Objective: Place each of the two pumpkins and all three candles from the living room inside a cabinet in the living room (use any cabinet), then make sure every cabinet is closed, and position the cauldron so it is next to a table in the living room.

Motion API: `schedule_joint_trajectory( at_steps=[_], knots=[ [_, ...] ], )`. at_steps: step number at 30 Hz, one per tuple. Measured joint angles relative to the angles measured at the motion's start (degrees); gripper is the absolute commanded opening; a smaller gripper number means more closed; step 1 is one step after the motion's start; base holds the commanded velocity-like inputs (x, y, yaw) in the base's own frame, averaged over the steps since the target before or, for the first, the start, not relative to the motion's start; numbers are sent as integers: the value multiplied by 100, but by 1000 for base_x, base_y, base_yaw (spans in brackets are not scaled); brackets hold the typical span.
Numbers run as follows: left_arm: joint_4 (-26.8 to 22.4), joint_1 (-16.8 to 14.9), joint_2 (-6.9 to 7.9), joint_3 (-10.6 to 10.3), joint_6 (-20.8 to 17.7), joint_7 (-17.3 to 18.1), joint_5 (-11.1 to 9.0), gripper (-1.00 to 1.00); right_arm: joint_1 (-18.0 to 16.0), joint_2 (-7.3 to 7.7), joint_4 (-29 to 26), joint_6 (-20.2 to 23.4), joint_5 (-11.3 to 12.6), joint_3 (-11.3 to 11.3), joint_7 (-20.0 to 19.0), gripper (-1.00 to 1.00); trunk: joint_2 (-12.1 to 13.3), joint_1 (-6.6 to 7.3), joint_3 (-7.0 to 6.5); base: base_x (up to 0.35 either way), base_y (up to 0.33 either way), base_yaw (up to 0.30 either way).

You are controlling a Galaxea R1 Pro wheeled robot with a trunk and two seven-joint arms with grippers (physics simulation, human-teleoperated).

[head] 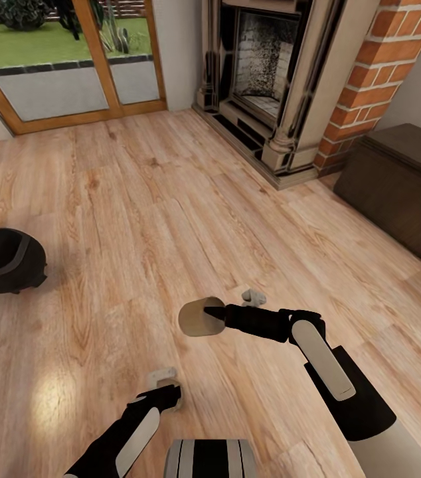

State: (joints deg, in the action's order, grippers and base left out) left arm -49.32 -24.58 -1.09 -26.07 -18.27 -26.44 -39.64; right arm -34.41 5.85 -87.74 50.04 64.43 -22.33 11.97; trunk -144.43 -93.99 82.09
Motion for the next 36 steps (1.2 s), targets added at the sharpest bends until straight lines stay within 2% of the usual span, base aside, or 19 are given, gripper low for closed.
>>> schedule_joint_trajectory(
  at_steps=[21, 23, 29, 36],
  knots=[
    [-1, 2, 1, 3, 0, -5, 0, 100, 0, 0, -8, 4, 4, 5, -1, -100, 0, -1, 0, 22, 1, 0],
    [0, 2, 1, 4, 0, -6, 3, 100, 0, 0, -8, 7, -8, 5, 0, -100, -2, -7, 44, 0, 0, 0],
    [-1, 2, 1, 3, 0, -15, 9, 100, 0, 0, -8, 4, 4, 8, -2, -100, -3, -6, 44, 0, 0, 0],
    [2, 0, 2, 4, 0, -17, 9, 100, 0, 0, -8, 5, 5, 7, -1, -100, -6, -15, 110, 0, 0, 0]
  ],
)
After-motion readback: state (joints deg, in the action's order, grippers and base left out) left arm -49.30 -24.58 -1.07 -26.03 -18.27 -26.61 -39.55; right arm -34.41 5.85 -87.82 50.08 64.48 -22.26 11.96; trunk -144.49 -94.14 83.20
